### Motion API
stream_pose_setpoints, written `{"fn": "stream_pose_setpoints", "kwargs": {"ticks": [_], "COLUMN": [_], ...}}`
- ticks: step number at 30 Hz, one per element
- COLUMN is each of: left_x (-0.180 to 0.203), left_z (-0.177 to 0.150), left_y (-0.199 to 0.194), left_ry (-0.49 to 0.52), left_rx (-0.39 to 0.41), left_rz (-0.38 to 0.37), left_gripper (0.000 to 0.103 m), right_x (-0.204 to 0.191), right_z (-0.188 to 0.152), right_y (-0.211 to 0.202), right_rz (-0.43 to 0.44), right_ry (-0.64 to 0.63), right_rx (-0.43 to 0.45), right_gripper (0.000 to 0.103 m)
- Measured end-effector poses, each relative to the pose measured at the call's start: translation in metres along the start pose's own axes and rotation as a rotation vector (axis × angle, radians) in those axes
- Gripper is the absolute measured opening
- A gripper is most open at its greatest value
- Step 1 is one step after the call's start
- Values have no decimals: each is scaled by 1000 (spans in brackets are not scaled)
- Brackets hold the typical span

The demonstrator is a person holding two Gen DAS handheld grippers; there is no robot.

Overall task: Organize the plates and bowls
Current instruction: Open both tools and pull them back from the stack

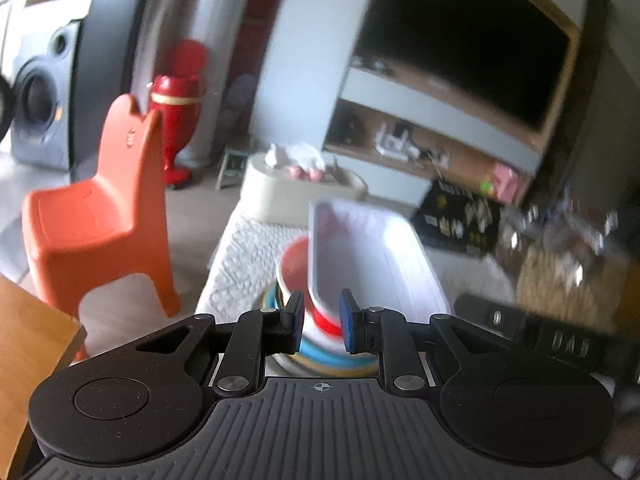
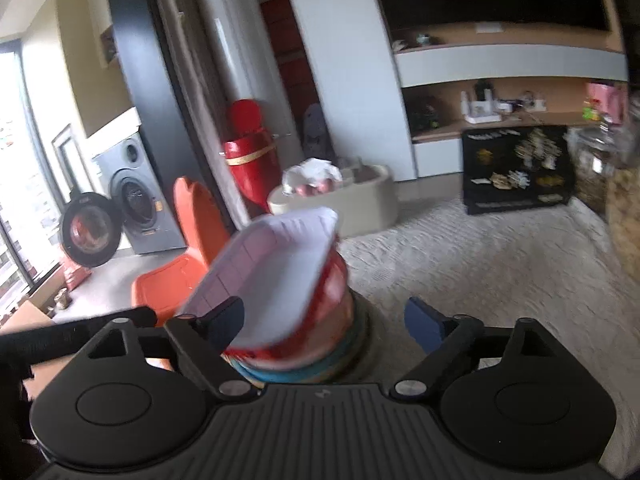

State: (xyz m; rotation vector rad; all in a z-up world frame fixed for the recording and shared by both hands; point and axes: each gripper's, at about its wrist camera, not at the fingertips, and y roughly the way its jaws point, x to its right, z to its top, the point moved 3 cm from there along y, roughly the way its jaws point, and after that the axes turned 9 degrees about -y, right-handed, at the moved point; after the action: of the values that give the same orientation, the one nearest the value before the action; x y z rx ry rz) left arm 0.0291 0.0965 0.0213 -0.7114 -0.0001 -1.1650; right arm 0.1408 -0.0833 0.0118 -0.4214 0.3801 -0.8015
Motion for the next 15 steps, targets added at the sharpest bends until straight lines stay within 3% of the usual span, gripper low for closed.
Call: {"fn": "stream_pose_setpoints", "kwargs": {"ticks": [4,7,11,13,15], "left_x": [10,19,13,16,21], "left_z": [-31,-49,-59,-64,-69], "left_y": [3,0,0,1,-2], "left_ry": [85,173,108,116,154], "left_rx": [-39,-51,-97,-124,-116], "left_rz": [5,62,78,52,73], "left_gripper": [15,14,14,15,15], "right_x": [3,-1,-6,-9,-14], "right_z": [-29,-53,-77,-82,-81], "right_y": [-2,-6,-8,-8,-8], "right_rz": [-26,-111,-130,-124,-128], "right_ry": [27,-4,-16,-22,-44], "right_rx": [-75,-143,-212,-223,-221], "right_gripper": [90,91,93,93,93]}}
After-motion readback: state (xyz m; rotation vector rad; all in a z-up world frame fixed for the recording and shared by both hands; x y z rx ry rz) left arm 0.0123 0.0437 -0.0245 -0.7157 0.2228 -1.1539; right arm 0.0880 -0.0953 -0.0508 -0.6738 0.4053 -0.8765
